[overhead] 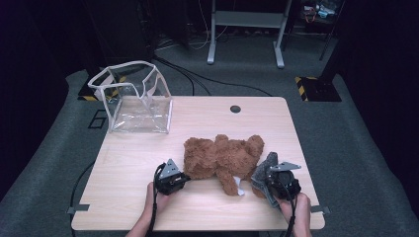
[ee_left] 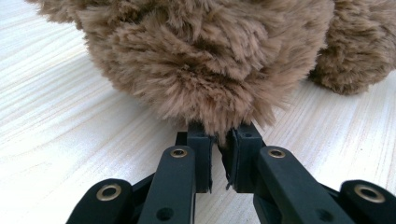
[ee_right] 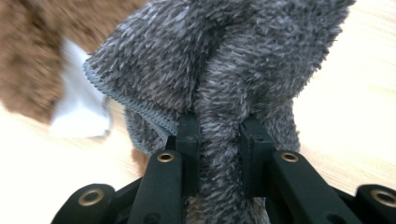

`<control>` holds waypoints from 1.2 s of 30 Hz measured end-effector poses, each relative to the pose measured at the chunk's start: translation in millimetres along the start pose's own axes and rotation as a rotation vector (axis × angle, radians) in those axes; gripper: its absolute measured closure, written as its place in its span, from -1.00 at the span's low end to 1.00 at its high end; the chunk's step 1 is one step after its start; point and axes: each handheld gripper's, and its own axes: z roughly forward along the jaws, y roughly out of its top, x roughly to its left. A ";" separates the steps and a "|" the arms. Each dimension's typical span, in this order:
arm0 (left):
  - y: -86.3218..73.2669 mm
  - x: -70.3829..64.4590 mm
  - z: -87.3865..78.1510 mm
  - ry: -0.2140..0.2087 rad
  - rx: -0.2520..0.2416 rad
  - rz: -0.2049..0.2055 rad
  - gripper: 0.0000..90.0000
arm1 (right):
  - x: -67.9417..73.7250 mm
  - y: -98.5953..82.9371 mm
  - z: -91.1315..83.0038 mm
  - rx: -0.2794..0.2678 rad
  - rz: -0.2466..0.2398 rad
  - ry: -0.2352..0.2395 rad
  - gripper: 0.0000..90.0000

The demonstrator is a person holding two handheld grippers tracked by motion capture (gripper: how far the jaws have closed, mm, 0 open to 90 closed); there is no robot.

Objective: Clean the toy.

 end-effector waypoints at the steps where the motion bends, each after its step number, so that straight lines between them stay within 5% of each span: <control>1: 0.1 -0.1 -0.2 -0.003 0.002 -0.002 0.81 | 0.1 1.4 -2.8 -0.016 0.002 0.011 0.63; 6: 0.1 -0.3 0.1 0.000 0.003 -0.001 0.82 | 21.3 20.3 -11.7 -0.093 -0.037 0.061 0.62; 9: 0.1 0.1 -0.2 0.003 0.002 0.003 0.82 | 44.3 32.0 -3.8 -0.071 -0.094 0.018 0.62; 13: 0.0 -0.5 0.0 0.000 0.002 0.000 0.82 | 58.0 29.7 19.3 -0.015 -0.160 -0.040 0.62; 27: 0.1 -0.2 0.0 -0.002 0.005 -0.002 0.82 | 26.8 -4.4 5.4 -0.008 -0.044 0.025 0.63; 32: 0.4 0.0 0.2 0.001 0.008 0.003 0.83 | 25.0 5.0 -14.7 -0.099 -0.031 0.050 0.63; 36: 0.4 0.0 0.2 0.001 0.011 0.004 0.83 | 34.8 25.3 -30.4 -0.194 -0.072 0.075 0.63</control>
